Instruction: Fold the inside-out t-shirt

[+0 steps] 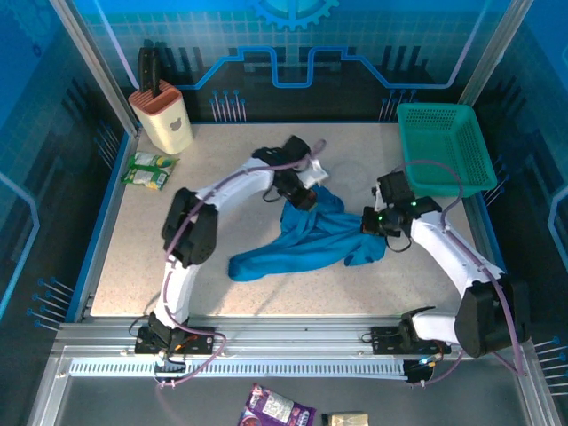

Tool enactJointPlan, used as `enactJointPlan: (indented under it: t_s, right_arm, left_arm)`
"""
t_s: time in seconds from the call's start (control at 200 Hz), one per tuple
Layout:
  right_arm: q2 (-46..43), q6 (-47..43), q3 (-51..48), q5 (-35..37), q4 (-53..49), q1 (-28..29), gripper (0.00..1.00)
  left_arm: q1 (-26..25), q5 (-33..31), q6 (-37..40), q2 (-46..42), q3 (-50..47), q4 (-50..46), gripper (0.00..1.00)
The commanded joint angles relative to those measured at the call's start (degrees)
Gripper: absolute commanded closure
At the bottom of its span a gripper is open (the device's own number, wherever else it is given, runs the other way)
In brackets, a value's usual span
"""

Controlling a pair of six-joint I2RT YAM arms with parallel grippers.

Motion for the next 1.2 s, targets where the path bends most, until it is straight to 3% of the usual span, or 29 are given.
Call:
enactJointPlan:
  t_s: [0.0, 0.125, 0.335, 0.43, 0.5, 0.655, 0.765, 0.805, 0.835, 0.976, 1.196]
  right_arm:
    - [-1.45, -3.82, 6.85, 1.61, -3.24, -3.84, 1.00]
    - [-1.17, -6.02, 15.13, 1.32, -5.14, -8.65, 1.00]
    - [-3.94, -7.58, 23.77, 1.22, -7.43, -16.40, 1.00]
    - [-6.48, -7.59, 21.32, 0.82, -7.74, -18.67, 1.00]
    - [-8.24, -7.20, 16.71, -0.51, -7.61, -19.04, 1.00]
    - [-10.14, -4.19, 1.05, -6.71, -5.54, -17.91, 1.00]
    - [-10.80, -2.19, -5.77, -2.80, -5.32, -14.00, 0.60]
    - [-10.79, -1.77, -6.29, -0.96, -5.15, -12.24, 0.51]
    - [-10.51, -1.61, -6.06, 0.01, -5.15, -11.00, 0.47]
    - [-5.34, -2.38, -1.10, 2.34, -4.87, -5.88, 0.45]
    - [6.32, -3.09, 5.42, 9.37, -5.61, 0.15, 0.41]
  left_arm:
    - [8.17, 3.65, -11.02, -12.24, -4.34, 9.01, 1.00]
    - [18.05, 7.06, -22.28, -22.01, -9.90, 15.63, 1.00]
    - [39.49, 15.35, -44.12, -36.71, -23.73, 26.97, 1.00]
    - [47.20, 15.51, -48.20, -43.05, -31.92, 27.39, 1.00]
    - [49.60, 14.61, -47.92, -47.55, -38.70, 25.47, 1.00]
    - [46.83, 11.74, -45.53, -55.24, -54.51, 20.94, 1.00]
    - [44.88, 7.05, -45.21, -58.63, -64.23, 18.96, 0.85]
    - [44.58, 6.38, -45.20, -59.31, -65.96, 18.94, 0.74]
    - [44.07, 5.63, -44.88, -59.76, -66.52, 18.96, 0.71]
    - [37.27, 2.49, -40.73, -56.92, -61.71, 17.89, 0.65]
    - [20.22, -5.92, -34.34, -40.01, -46.47, 13.55, 0.54]
